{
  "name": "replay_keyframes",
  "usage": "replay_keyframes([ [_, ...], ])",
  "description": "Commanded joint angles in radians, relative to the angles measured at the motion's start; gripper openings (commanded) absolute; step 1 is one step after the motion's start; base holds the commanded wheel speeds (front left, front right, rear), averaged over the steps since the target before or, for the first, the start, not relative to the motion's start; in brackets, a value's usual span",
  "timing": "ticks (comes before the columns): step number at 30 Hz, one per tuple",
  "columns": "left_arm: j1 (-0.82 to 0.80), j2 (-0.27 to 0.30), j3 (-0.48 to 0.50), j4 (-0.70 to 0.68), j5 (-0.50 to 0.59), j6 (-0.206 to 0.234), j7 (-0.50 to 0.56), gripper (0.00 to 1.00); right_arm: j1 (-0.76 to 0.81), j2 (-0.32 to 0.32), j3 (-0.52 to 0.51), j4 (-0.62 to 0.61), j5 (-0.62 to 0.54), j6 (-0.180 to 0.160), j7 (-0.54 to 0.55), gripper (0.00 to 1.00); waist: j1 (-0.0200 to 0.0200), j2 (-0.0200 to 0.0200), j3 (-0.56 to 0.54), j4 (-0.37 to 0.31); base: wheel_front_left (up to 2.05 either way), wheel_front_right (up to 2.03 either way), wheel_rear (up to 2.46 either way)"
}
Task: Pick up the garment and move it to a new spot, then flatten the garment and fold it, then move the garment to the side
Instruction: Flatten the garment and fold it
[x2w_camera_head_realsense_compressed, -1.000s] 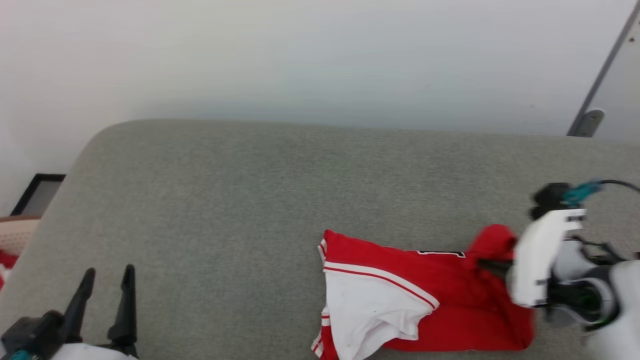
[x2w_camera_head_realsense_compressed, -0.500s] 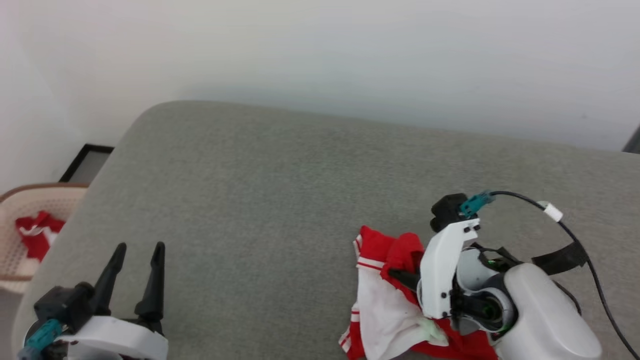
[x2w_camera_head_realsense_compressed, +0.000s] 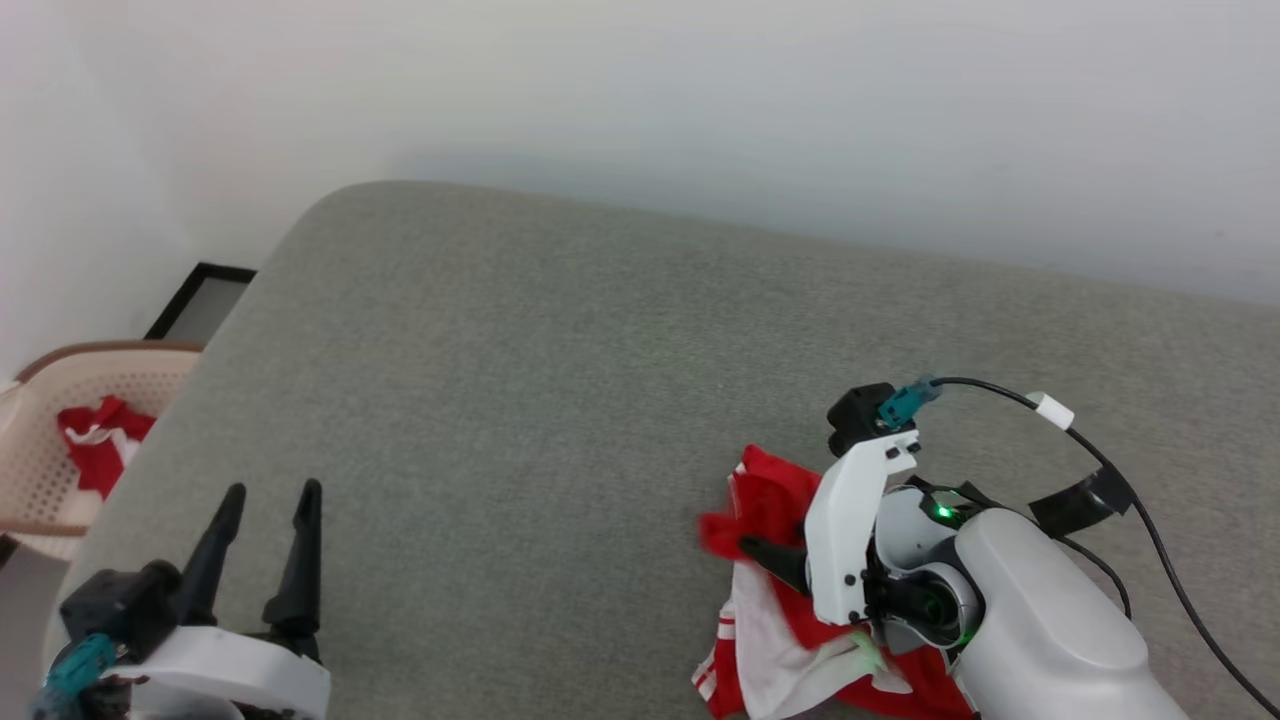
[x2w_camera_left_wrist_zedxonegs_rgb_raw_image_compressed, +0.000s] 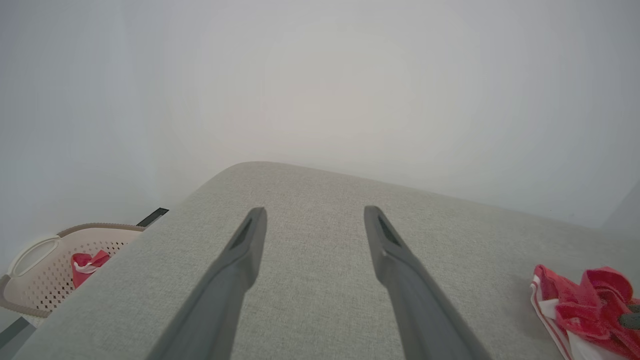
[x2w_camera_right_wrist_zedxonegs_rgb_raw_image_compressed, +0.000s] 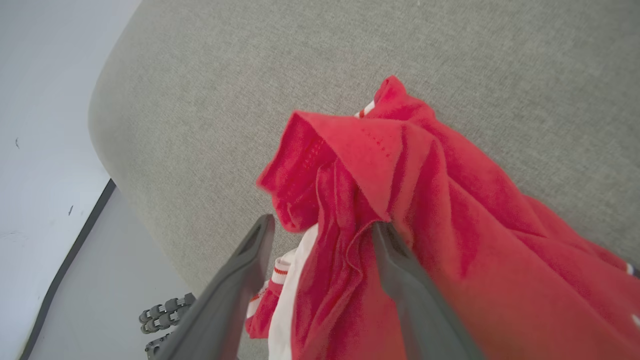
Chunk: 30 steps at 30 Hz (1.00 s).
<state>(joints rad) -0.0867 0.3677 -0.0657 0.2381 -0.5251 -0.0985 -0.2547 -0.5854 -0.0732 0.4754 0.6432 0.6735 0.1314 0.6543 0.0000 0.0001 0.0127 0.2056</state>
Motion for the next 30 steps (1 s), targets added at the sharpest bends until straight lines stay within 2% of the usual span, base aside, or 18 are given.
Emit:
replay_keyframes([
  [1,0.006,0.002,0.005,0.001,-0.003,-0.004,-0.002,1.0,-0.008,-0.004,0.012,0.0,0.006,-0.002,-0.009,1.0,0.0,-0.0001,-0.005,-0.013,0.0,0.0,0.0],
  [7,0.031,0.008,0.026,-0.007,-0.006,0.002,-0.007,1.0,-0.016,-0.044,0.05,-0.059,0.063,-0.002,-0.043,1.0,0.0,-0.0001,-0.016,-0.059,0.0,0.0,0.0],
  [13,0.058,0.015,0.044,-0.02,-0.005,0.009,-0.008,1.0,0.008,-0.129,0.064,-0.151,0.09,-0.002,-0.122,1.0,0.0,-0.0001,-0.027,-0.113,0.0,0.0,0.0],
  [22,0.114,0.031,0.077,-0.042,0.006,0.02,-0.01,1.0,0.079,-0.238,-0.014,-0.258,0.094,-0.002,-0.33,1.0,0.0,-0.0001,-0.044,-0.213,0.0,0.0,0.0],
  [30,0.172,0.03,0.117,-0.067,0.01,0.03,-0.01,1.0,0.19,-0.311,-0.115,-0.272,0.067,-0.002,-0.532,1.0,0.0,-0.0001,-0.059,-0.283,0.0,0.0,0.0],
])
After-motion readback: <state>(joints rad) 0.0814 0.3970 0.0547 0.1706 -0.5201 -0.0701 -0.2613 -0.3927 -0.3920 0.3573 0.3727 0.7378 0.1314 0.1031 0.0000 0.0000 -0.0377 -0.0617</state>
